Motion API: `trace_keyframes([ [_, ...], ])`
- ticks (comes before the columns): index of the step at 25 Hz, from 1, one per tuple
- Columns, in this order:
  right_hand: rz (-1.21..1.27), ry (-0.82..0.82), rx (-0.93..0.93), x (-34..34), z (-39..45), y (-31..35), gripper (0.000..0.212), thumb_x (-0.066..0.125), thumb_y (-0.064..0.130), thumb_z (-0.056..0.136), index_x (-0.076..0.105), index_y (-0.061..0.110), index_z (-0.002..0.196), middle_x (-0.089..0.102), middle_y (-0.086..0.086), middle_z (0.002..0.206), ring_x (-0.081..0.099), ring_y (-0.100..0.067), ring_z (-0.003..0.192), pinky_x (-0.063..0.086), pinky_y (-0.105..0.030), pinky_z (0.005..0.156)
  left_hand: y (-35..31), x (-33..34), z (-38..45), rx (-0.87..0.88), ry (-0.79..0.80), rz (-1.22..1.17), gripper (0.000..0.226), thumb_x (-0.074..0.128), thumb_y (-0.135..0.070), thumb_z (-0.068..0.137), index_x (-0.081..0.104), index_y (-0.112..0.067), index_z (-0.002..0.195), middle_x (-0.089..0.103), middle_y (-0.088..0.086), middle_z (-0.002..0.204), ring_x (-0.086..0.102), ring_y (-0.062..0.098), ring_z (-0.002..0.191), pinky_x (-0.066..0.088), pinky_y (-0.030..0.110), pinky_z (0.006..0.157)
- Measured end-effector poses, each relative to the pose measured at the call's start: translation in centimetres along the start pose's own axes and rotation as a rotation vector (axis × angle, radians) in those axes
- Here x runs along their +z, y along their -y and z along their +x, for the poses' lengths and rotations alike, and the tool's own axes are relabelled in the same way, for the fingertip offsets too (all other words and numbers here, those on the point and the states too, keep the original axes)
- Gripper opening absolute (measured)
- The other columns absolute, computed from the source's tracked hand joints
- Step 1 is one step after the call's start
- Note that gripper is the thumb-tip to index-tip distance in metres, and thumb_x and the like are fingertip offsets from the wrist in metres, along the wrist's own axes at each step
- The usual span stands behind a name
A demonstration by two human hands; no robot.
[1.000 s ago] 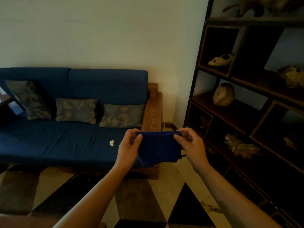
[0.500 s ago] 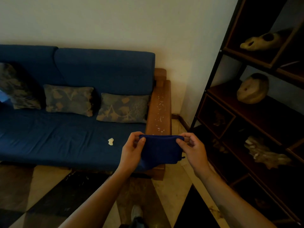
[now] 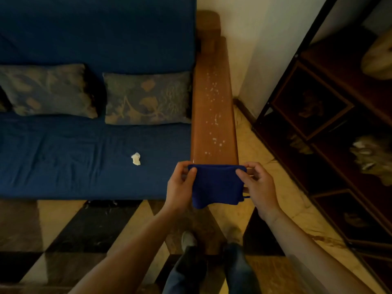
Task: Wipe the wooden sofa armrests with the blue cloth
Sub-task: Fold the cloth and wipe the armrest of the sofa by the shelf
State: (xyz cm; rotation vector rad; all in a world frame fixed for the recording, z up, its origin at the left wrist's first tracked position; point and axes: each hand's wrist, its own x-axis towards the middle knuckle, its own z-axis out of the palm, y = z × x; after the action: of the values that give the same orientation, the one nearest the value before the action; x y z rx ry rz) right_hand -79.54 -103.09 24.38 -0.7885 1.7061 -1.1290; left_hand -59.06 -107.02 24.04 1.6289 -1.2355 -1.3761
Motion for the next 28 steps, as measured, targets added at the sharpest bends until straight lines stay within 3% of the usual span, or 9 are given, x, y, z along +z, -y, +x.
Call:
trace_keyframes([
  [4,-0.065,0.03,0.054,1.2,6.1,-4.2,0.009,0.07,0.025,0.091,0.064,0.028,0.099,0.069,-0.008,0.103,0.07,-0.027,0.096,0.061,-0.039,0.062,3.7,2.3,6.0,-0.06,-0.023,0.056,0.008,0.054,-0.027,0.101,0.057,-0.034,0.103,0.061,-0.004,0.091,0.059,0.01,0.082,0.047,0.024,0.066],
  [7,-0.152,0.019,0.017,2.2,11.1,-6.7,0.016,0.071,0.045,0.083,0.064,0.038,0.095,0.07,0.002,0.102,0.069,-0.022,0.098,0.06,-0.053,0.076,5.7,4.3,10.9,-0.062,-0.07,0.125,0.008,0.054,-0.027,0.101,0.057,-0.022,0.107,0.059,-0.004,0.087,0.055,0.009,0.077,0.046,0.024,0.067],
  [10,-0.237,-0.028,0.006,3.3,14.9,-8.6,0.02,0.07,0.042,0.086,0.064,0.03,0.101,0.066,0.014,0.095,0.066,-0.013,0.095,0.058,-0.048,0.083,7.2,6.1,14.2,-0.064,-0.106,0.202,0.009,0.052,-0.026,0.101,0.056,-0.021,0.108,0.058,-0.009,0.086,0.056,0.007,0.077,0.042,0.022,0.063],
  [13,-0.375,-0.076,-0.051,4.0,16.4,-9.9,0.012,0.067,0.033,0.093,0.063,0.027,0.103,0.063,0.016,0.092,0.061,-0.008,0.09,0.056,-0.036,0.082,8.3,7.4,15.2,-0.026,-0.14,0.394,0.02,0.05,-0.029,0.101,0.052,-0.022,0.121,0.059,-0.005,0.109,0.061,0.017,0.094,0.049,0.031,0.07],
  [16,-0.503,-0.075,-0.154,4.4,17.0,-10.8,0.011,0.065,0.035,0.093,0.062,0.029,0.101,0.063,0.013,0.091,0.063,-0.012,0.087,0.052,-0.034,0.07,10.1,8.3,14.0,0.19,-0.199,0.733,0.044,0.058,-0.031,0.096,0.043,-0.024,0.136,0.04,0.005,0.14,0.048,0.029,0.121,0.046,0.047,0.095],
  [20,-0.667,-0.11,-0.25,4.5,17.8,-11.2,0.016,0.063,0.034,0.091,0.061,0.028,0.105,0.06,0.007,0.106,0.054,-0.017,0.102,0.044,-0.028,0.072,12.4,9.7,12.1,0.567,0.113,1.145,0.055,0.042,-0.051,0.098,0.035,-0.031,0.149,0.026,0.008,0.161,0.023,0.033,0.148,0.021,0.06,0.116],
  [23,-0.721,-0.107,-0.336,4.6,19.9,-11.0,0.023,0.061,0.034,0.091,0.06,0.026,0.113,0.055,0.003,0.121,0.049,-0.02,0.111,0.046,-0.029,0.078,13.0,10.1,12.7,0.577,0.239,1.318,0.064,0.028,-0.063,0.099,0.018,-0.035,0.156,0.013,0.005,0.166,0.008,0.033,0.153,0.012,0.067,0.115],
  [28,-0.62,-0.161,-0.326,5.5,25.1,-10.3,0.025,0.053,0.035,0.097,0.061,0.023,0.118,0.052,-0.003,0.128,0.051,-0.024,0.115,0.049,-0.035,0.086,11.3,11.4,15.3,0.515,0.211,1.332,0.074,0.025,-0.073,0.093,0.011,-0.037,0.157,0.005,0.004,0.167,0.004,0.032,0.153,0.005,0.068,0.116],
])
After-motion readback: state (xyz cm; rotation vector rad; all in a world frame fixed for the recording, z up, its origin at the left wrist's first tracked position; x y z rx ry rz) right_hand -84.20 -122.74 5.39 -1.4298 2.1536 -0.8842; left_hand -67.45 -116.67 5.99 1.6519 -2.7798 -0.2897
